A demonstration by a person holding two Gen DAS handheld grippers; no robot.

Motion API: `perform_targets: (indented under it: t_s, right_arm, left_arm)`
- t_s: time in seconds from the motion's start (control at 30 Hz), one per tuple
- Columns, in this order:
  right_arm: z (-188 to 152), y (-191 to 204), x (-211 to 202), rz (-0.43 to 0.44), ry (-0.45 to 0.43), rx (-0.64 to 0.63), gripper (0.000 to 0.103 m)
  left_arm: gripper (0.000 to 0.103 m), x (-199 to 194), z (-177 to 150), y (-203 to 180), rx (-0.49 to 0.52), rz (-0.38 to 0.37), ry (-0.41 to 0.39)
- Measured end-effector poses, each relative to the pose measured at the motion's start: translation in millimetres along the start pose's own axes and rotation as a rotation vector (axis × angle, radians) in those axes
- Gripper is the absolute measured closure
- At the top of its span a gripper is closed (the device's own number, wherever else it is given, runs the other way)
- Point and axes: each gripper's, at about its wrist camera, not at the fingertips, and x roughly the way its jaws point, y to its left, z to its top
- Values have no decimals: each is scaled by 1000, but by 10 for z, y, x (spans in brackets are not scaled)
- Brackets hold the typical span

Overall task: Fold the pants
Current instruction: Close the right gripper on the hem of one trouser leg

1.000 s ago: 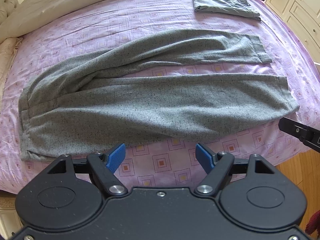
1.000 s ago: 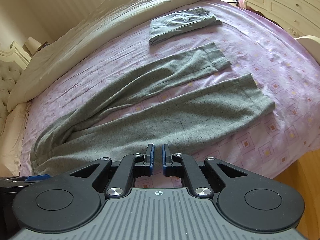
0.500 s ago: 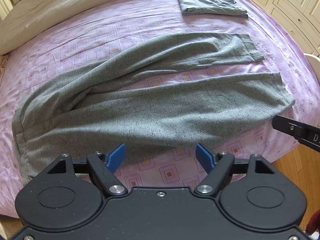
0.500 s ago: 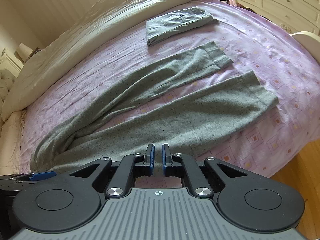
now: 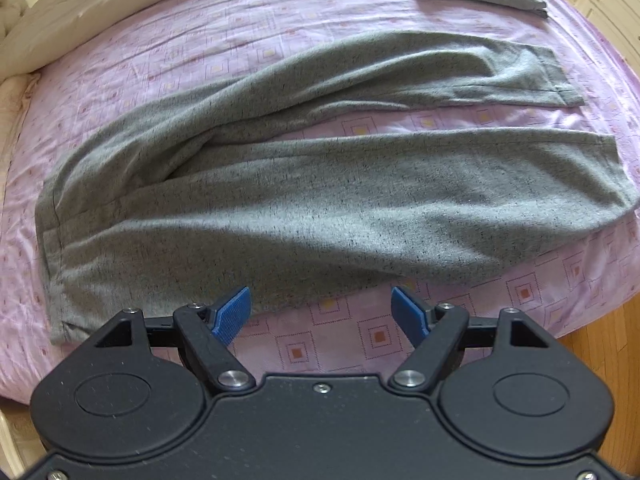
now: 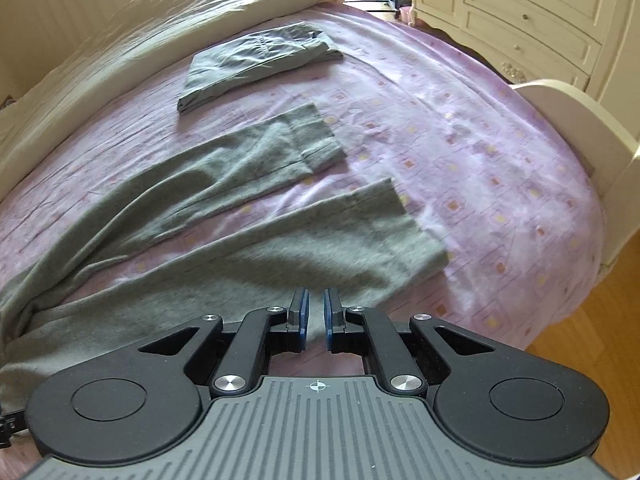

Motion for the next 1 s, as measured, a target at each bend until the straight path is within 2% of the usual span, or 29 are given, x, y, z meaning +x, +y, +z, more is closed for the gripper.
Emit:
perform_targets:
  t_s: [0.2,0.5,0.57,0.6,0.63,0.73,0.9,0.93,0.97,1.0]
  right_arm:
    - [399,-412,518,29,50,-54,94]
    - [805,-784,1269,149,151,-128,93]
    - [855,-836,1364,183,166,-136,84]
    - [870,-848,1396,197,174,-142,70]
    - [897,-865,1449,217,187,-152,61]
    - [915,-860,1547,231,227,-202,56]
    - [850,-815,1750,262,290,-219,54]
    - [833,-794,1765,264,288,-227,55]
    - [825,-778,1760,276,280,-234,63]
    - [837,-772,1752,315,292,-229,96]
  left_arm:
    - [25,25,98,-401,-63,12,25]
    - [25,0,259,-929,-154,66,43]
    - [25,0,275,-996,-168,84,49]
    - [25,2,288,-1024,-177,91,54]
    - [25,6,294,-1046,-187,97,59]
    - [25,29,321,-1091,-218,114,74]
    - [25,72,378,-1143,-253,144,86]
    - [25,77,388,-1145,-257,148,87]
    - [25,83,398,-1147,-262,151,88]
    - [25,88,409,-1147,-264,154,88]
